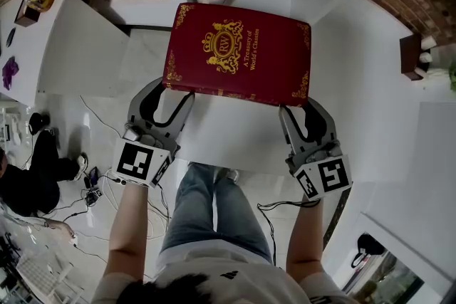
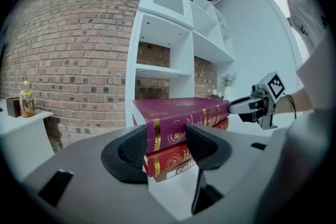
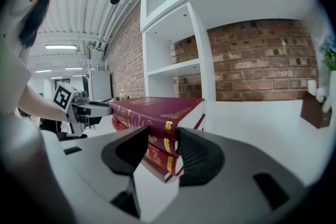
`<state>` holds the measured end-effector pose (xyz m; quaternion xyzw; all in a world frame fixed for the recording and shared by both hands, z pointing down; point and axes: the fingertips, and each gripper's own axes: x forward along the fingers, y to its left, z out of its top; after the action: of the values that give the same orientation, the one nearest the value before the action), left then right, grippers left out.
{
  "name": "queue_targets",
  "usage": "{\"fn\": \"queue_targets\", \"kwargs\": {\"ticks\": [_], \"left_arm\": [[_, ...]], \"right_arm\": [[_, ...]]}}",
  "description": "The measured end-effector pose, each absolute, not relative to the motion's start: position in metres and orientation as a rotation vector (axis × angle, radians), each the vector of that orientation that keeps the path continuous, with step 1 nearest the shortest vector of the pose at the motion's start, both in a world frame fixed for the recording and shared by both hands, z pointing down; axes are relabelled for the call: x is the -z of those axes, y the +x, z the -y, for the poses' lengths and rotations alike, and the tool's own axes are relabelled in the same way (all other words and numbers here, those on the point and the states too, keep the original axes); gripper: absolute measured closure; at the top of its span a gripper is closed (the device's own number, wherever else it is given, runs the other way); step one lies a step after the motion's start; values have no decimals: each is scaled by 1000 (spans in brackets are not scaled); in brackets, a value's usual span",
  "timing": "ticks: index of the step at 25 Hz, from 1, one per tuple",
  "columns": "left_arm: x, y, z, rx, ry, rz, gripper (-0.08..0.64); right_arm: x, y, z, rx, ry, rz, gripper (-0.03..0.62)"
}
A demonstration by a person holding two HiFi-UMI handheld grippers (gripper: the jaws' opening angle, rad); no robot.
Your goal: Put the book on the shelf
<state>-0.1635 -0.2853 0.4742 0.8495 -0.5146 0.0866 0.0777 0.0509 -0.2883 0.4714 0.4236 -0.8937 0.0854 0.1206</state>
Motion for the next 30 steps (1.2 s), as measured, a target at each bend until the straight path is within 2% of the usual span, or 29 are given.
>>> {"fn": "queue_targets", "kwargs": {"ticks": [16,30], "left_arm": [[-420,-156,267,-195,2601,1568,331],[-361,-110,234,-130,2690,1495,331]], "right_arm": [[-419,60,268,-200,1310,2644,416],[-355,106,220,-156,1473,2619,416]]}}
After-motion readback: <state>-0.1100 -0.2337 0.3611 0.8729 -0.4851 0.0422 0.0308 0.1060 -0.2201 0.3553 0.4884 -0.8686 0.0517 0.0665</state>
